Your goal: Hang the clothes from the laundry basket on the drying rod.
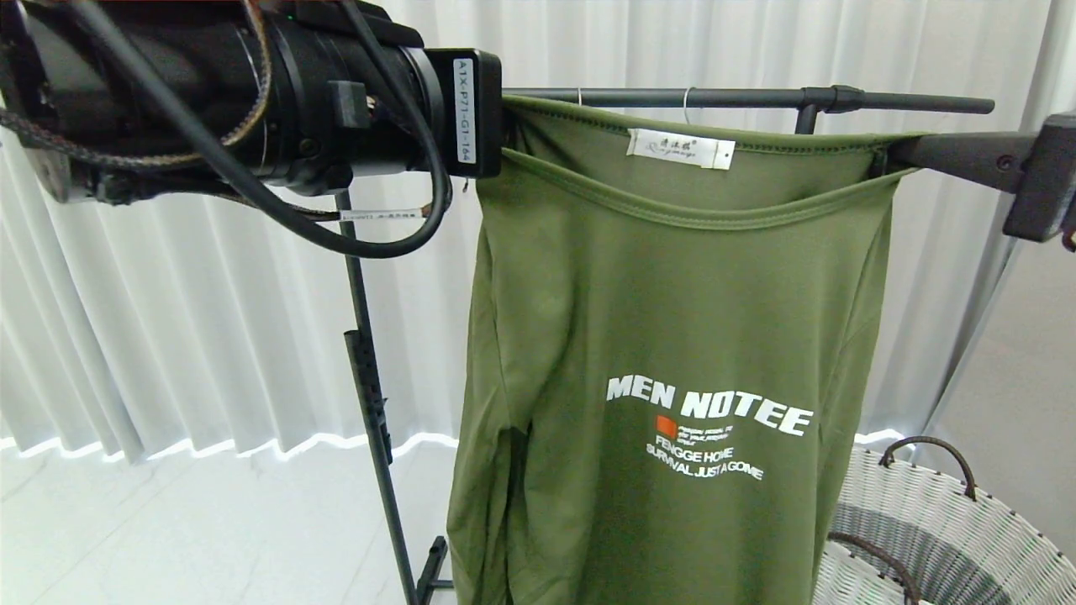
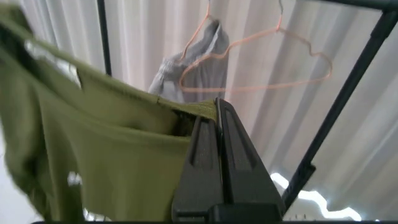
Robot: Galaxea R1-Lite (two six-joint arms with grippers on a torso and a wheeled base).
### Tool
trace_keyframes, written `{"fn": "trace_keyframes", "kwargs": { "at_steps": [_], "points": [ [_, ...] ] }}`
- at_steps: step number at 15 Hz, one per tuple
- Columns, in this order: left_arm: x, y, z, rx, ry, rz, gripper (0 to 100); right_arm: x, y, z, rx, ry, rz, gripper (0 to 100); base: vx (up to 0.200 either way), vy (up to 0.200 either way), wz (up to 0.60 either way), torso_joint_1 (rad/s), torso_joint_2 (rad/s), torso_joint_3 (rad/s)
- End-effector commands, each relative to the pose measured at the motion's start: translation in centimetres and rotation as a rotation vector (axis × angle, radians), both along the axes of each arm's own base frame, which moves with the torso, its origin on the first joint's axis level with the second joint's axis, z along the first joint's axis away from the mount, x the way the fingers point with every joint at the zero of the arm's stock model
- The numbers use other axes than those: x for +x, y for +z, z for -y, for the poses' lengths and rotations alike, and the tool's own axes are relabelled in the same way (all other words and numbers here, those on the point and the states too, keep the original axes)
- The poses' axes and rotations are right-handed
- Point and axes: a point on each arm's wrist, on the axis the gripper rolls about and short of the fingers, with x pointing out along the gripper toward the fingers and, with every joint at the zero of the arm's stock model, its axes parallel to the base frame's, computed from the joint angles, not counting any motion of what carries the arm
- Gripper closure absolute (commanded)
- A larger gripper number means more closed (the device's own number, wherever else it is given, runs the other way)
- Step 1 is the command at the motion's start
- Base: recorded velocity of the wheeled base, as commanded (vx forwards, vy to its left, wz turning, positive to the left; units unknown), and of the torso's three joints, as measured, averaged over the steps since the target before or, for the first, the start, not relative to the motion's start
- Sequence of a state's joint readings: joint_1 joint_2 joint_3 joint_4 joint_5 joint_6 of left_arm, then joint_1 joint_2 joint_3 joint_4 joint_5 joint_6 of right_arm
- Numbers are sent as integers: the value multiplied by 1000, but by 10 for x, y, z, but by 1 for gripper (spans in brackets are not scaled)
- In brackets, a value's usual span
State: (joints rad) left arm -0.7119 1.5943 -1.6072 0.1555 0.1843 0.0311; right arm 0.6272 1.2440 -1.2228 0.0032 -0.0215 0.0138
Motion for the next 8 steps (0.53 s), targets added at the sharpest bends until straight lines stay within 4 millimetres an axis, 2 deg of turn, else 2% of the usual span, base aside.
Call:
{"fn": "trace_keyframes", "kwargs": {
  "at_steps": [1, 4, 8],
  "points": [
    [11, -3, 9, 5, -1, -6, 100, -28, 13, 15, 19, 57, 26, 100, 0, 0, 0, 0, 0, 0],
    [30, -4, 26, -3, -6, -4, 100, -55, 19, 21, 31, 189, 38, 100, 0, 0, 0, 0, 0, 0],
    [45, -5, 39, -17, -4, 0, 100, -61, 18, 19, 34, 287, 41, 100, 0, 0, 0, 0, 0, 0]
  ]
}}
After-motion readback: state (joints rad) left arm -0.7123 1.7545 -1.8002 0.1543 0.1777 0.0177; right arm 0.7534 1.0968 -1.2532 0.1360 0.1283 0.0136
